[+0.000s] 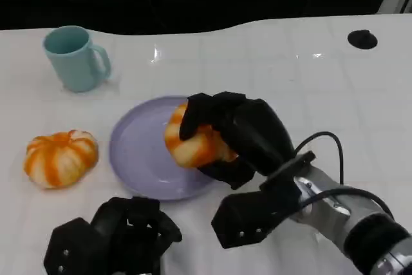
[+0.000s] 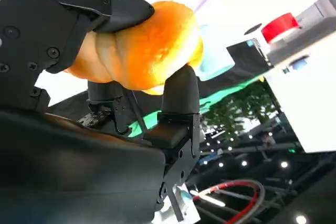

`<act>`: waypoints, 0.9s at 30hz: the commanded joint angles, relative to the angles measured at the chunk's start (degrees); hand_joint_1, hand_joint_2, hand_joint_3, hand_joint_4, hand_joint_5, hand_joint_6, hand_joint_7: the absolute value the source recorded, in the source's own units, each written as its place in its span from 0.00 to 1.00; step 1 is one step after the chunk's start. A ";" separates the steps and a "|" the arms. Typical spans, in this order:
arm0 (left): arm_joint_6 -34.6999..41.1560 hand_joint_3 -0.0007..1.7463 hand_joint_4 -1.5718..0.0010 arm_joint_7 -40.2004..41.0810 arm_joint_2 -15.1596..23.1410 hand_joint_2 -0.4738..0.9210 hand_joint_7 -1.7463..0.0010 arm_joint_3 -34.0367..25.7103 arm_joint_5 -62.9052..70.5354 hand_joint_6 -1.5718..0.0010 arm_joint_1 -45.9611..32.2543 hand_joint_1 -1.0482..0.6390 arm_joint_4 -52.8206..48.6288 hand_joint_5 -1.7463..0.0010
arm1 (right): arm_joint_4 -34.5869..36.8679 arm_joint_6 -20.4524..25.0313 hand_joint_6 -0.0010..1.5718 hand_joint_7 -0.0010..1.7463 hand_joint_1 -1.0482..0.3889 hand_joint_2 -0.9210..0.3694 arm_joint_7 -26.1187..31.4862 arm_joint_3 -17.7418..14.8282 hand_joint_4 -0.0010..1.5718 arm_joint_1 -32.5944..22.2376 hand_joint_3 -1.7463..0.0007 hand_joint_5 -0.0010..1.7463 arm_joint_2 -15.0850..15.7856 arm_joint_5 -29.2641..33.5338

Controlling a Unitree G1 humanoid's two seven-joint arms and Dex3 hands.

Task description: Grasp the bread from the table and place it into the plate.

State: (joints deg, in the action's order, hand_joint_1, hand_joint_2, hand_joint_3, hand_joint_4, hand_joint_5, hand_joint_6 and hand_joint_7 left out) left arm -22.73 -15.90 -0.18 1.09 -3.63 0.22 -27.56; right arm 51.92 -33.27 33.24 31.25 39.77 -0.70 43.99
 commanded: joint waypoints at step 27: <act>-0.22 0.42 0.00 0.99 0.40 0.71 0.58 -0.17 0.43 0.12 -0.43 0.00 0.40 0.36 | -1.12 8.07 0.13 0.00 0.25 0.00 -19.47 -0.38 0.01 1.03 0.88 0.18 -0.79 -4.48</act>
State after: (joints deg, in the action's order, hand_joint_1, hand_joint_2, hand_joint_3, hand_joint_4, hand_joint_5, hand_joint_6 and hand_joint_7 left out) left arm -22.66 -15.46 -0.39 1.19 -3.25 0.19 -27.24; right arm 53.36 -25.56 14.91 31.34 42.12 -2.68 40.80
